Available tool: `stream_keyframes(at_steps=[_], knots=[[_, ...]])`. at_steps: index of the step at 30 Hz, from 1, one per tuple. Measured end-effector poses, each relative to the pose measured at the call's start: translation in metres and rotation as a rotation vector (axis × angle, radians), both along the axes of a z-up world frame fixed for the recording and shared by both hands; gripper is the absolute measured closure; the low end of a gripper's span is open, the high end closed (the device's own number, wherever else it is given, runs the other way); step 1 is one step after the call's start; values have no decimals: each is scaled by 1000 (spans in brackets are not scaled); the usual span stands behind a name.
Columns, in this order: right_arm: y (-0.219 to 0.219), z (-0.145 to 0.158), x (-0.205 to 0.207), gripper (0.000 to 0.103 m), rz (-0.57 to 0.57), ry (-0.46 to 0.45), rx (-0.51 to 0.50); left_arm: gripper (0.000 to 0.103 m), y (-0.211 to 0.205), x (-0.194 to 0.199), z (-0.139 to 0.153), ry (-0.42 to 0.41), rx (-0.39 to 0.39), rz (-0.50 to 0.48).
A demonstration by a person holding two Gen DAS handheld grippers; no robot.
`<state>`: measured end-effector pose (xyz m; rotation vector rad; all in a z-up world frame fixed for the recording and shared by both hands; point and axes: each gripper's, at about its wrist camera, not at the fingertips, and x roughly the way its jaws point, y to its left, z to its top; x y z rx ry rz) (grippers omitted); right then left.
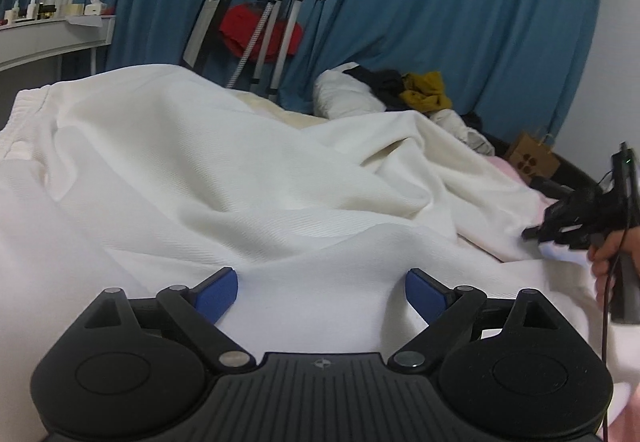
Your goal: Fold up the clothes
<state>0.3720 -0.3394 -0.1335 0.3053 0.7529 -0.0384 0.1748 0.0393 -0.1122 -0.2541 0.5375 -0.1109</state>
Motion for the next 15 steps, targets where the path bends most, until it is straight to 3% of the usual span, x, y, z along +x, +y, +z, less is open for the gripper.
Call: stream_keyframes(at_steps=[4, 9, 11, 15], knots=[[-31, 56, -12, 92, -48, -130, -9, 11, -3, -6, 6, -37, -12, -29], [-85, 125, 2, 93, -188, -238, -169, 11, -19, -14, 14, -108, 51, -90], [-110, 141, 15, 93, -253, -238, -207, 11, -26, -12, 14, -114, 78, -112], [-144, 144, 37, 92, -355, -225, -397, 11, -27, -4, 5, -91, 69, -120]])
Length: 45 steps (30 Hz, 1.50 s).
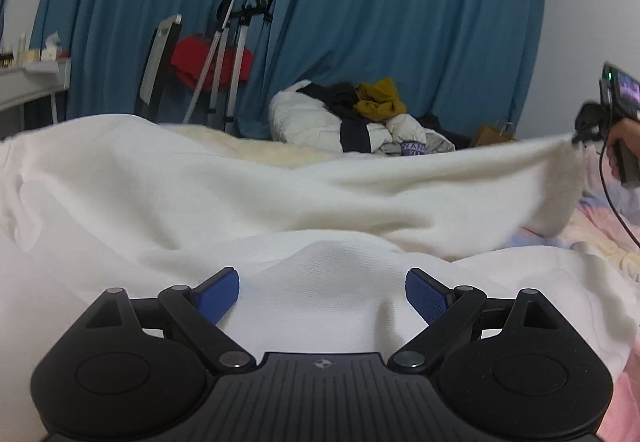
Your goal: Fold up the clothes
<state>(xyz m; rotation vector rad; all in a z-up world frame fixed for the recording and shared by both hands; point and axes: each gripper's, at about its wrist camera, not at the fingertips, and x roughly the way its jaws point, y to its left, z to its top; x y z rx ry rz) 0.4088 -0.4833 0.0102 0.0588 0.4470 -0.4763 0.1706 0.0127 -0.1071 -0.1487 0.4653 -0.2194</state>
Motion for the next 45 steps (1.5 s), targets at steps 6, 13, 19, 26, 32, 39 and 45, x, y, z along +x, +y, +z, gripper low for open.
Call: stream_keyframes(at_steps=[6, 13, 19, 26, 32, 39, 45], knots=[[-46, -46, -9, 80, -26, 17, 127, 11, 5, 11, -11, 43, -17, 10], [-77, -62, -78, 31, -89, -204, 392, 11, 6, 10, -13, 51, -10, 15], [-61, -90, -80, 28, 75, -107, 653, 11, 5, 9, -14, 52, -12, 21], [-34, -138, -10, 61, -11, 112, 680, 11, 8, 11, -17, 50, -35, 19], [-9, -76, 47, 94, -3, 91, 564, 11, 15, 13, -18, 33, -81, 13], [10, 12, 10, 94, 173, -273, 402, 12, 19, 12, -16, 31, -107, 7], [-59, -135, -24, 94, -83, 69, 603, 12, 16, 11, -15, 38, -84, 4]])
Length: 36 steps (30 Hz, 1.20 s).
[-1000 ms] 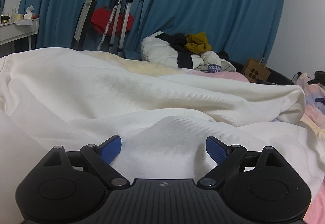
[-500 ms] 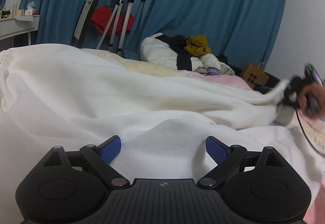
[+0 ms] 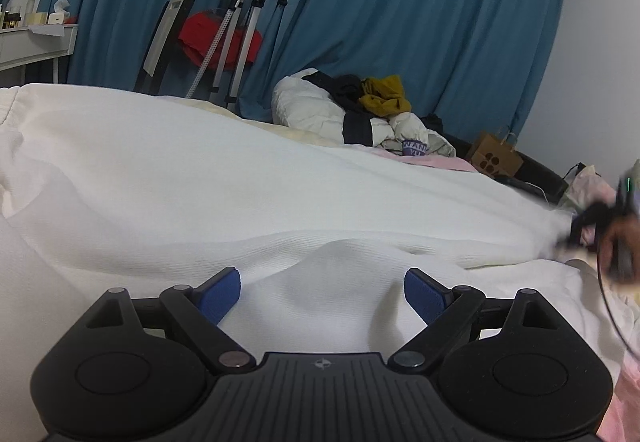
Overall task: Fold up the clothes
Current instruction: 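Lay the pant leg over the pants with the right tool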
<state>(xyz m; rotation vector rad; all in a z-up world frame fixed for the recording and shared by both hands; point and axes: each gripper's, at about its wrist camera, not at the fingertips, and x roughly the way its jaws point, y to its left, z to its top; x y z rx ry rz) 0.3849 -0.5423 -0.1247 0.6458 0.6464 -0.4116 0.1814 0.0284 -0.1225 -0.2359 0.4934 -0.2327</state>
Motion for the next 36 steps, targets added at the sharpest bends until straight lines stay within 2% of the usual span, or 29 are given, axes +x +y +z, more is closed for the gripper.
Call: stream_keyframes(at_steps=[2, 4, 7, 9, 14, 17, 19, 21, 22, 25, 28, 32, 36], knots=[[-14, -35, -18, 94, -24, 13, 96, 12, -1, 0, 0, 3, 7, -1], [-15, -46, -30, 93, -15, -31, 117, 12, -3, 1, -1, 7, 15, -2], [2, -27, -45, 90, 16, -102, 6, 12, -5, 1, -1, 11, 21, -4], [7, -18, -67, 88, -2, -162, -15, 12, -4, 0, -1, 14, 13, -1], [5, -1, -156, 88, -172, -292, 62, 12, 2, -7, 2, 28, -22, 8], [-5, 3, -200, 87, -277, -305, 40, 12, 11, -17, 8, 46, -60, 27], [-17, 4, -220, 75, -323, -280, 33, 12, 18, -25, 13, 60, -101, 37], [-32, -6, -242, 51, -376, -276, 87, 12, 26, -33, 22, 68, -123, 51], [-39, -12, -246, 48, -398, -275, 131, 12, 29, -37, 25, 75, -125, 61], [-58, -39, -259, 47, -418, -271, 254, 12, 43, -53, 33, 120, -128, 106], [-70, -64, -255, 48, -430, -227, 329, 12, 58, -68, 43, 170, -72, 168], [-78, -82, -253, 51, -398, -233, 297, 12, 77, -87, 64, 215, -39, 207], [-80, -85, -239, 66, -328, -247, 217, 11, 95, -97, 82, 256, -39, 198]])
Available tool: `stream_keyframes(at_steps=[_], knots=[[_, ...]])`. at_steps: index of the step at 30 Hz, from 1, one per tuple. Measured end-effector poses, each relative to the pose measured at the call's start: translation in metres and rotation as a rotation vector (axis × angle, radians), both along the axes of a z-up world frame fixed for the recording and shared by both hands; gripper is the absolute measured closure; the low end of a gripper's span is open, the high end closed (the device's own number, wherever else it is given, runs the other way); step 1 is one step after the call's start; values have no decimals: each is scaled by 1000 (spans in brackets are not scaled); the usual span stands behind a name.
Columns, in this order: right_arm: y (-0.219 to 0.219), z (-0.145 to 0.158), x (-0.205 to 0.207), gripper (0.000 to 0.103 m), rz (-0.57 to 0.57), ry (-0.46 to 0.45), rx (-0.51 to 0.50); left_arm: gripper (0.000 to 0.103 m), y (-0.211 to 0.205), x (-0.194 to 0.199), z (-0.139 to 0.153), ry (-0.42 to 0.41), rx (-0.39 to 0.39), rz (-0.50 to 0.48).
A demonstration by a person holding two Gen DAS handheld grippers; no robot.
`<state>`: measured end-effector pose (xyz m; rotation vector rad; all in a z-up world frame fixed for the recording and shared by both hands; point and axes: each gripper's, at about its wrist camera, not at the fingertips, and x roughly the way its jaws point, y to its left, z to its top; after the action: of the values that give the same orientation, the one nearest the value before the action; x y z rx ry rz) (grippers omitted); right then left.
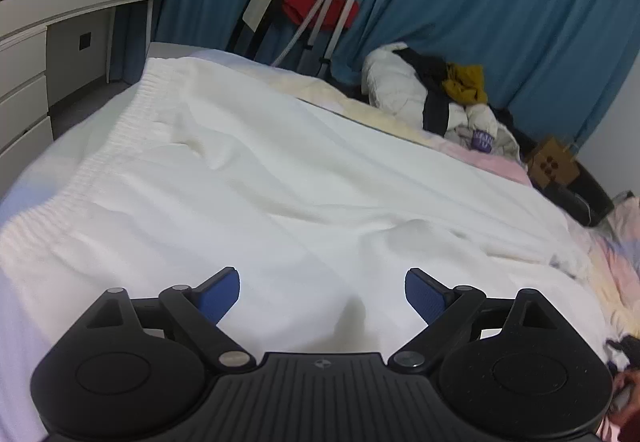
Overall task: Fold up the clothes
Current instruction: 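Lay the pant leg over the pants with the right tool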
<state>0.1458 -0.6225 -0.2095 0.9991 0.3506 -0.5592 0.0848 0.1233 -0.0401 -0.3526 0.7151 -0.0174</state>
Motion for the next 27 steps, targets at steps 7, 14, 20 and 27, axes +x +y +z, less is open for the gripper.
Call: stream_keyframes(at_steps=[7, 14, 20, 27], knots=[[10, 26, 22, 97, -29, -47, -36, 11, 25, -6, -11, 1, -18, 58], [35, 98, 8, 97, -54, -283, -258, 11, 34, -1, -17, -12, -64, 122], [8, 35, -5, 97, -206, 33, -155, 11, 53, -7, -17, 1, -137, 193], [5, 15, -6, 97, -163, 156, -174, 11, 77, -15, -10, 68, -205, 257]])
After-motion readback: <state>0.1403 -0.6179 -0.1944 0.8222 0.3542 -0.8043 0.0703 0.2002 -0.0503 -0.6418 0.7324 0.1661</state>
